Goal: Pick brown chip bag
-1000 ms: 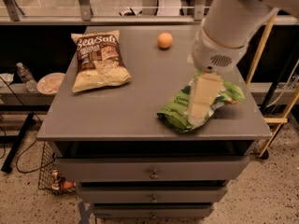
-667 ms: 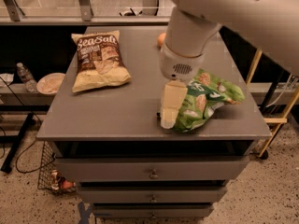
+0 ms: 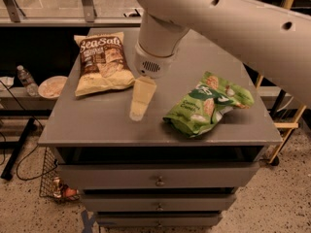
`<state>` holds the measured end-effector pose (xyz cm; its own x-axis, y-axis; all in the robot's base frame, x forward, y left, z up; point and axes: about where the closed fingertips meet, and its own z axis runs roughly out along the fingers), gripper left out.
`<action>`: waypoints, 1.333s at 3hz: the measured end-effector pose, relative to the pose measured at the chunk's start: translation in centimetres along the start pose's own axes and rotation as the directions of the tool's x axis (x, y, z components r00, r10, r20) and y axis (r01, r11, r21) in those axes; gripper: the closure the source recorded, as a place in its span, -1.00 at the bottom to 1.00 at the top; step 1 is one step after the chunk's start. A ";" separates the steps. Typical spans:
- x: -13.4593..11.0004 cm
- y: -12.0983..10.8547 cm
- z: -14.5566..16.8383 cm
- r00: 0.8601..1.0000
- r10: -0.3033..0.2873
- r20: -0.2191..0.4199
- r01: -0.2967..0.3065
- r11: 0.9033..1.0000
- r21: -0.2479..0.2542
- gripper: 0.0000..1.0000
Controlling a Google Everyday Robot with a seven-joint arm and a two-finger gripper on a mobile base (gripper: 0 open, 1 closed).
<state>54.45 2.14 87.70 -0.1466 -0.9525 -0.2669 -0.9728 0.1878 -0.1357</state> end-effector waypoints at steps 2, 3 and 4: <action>-2.5 -2.3 0.4 0.994 0.075 0.075 -0.078 0.996 0.046 -1.00; -3.0 -3.2 1.0 0.980 0.124 0.157 -0.131 0.991 0.040 -1.00; -4.0 -5.1 2.1 0.961 0.174 0.215 -0.184 0.982 0.029 -1.00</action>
Offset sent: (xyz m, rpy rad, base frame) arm 0.0232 0.0171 0.0053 0.0626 -0.0352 -0.0616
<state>60.40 5.49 87.49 -0.2719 -0.8311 -0.4851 -0.9235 0.3670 -0.1113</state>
